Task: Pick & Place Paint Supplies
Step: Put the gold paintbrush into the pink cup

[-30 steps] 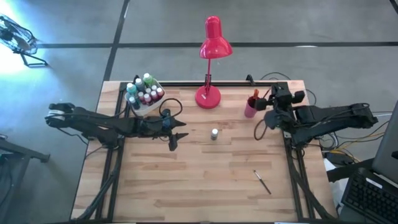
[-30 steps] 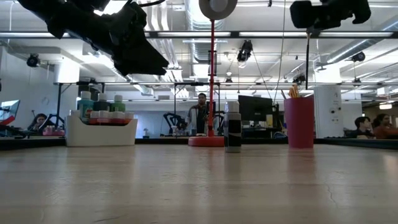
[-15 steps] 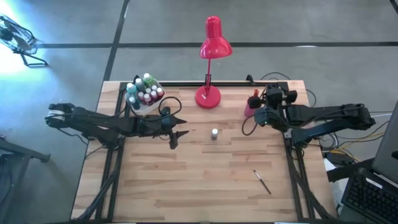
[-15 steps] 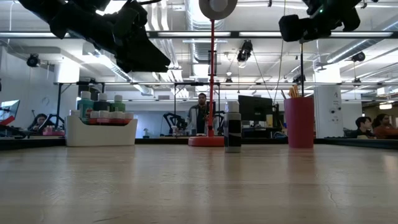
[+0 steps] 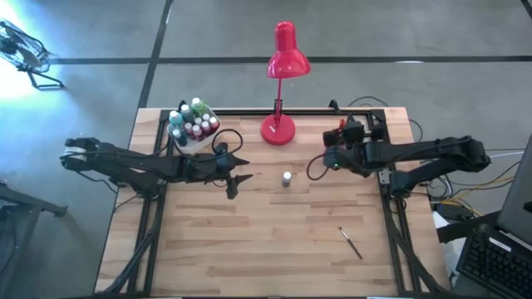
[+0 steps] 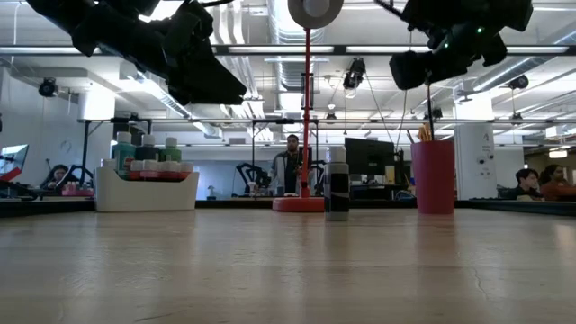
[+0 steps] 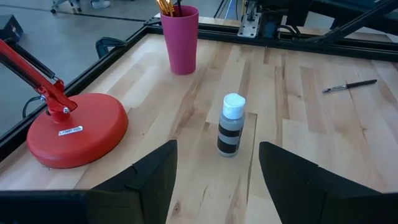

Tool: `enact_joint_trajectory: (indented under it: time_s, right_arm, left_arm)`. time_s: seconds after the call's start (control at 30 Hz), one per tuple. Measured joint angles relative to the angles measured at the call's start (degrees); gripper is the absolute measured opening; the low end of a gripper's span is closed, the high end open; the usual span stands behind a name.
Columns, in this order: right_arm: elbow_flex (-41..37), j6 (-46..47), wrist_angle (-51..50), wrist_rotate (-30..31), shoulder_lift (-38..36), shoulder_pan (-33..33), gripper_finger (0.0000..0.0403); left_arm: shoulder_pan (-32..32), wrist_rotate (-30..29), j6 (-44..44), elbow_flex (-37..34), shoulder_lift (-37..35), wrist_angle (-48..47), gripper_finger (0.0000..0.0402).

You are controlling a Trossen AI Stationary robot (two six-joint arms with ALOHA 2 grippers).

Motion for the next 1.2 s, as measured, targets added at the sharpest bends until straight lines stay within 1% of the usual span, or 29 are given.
enact_joint_trajectory:
  time_s: [0.33,0.67,0.9,1.07,1.2]
  right_arm:
    - [-3.5,7.3,0.0,0.2,3.6,-0.2,0.0008]
    - [-4.9,11.0,0.9,0.4,8.5,-0.2,0.0008]
    - [-6.7,13.9,1.4,-1.7,12.3,-0.2,0.0008]
    - [-8.3,16.7,1.7,-2.7,13.1,-0.2,0.0008]
    - [-8.8,16.6,2.6,-2.6,13.0,-0.2,0.0008]
  left_arm:
    - [0.0,0.0,0.0,0.0,0.0,0.0,0.0232]
    - [0.0,0.0,0.0,-0.1,0.0,0.0,0.0232]
    - [0.0,0.0,0.0,-0.1,0.0,-0.3,0.0232]
    - [0.0,0.0,-0.2,-0.1,0.0,-0.3,0.0232]
    - [0.0,0.0,-0.3,-0.1,0.0,-0.3,0.0232]
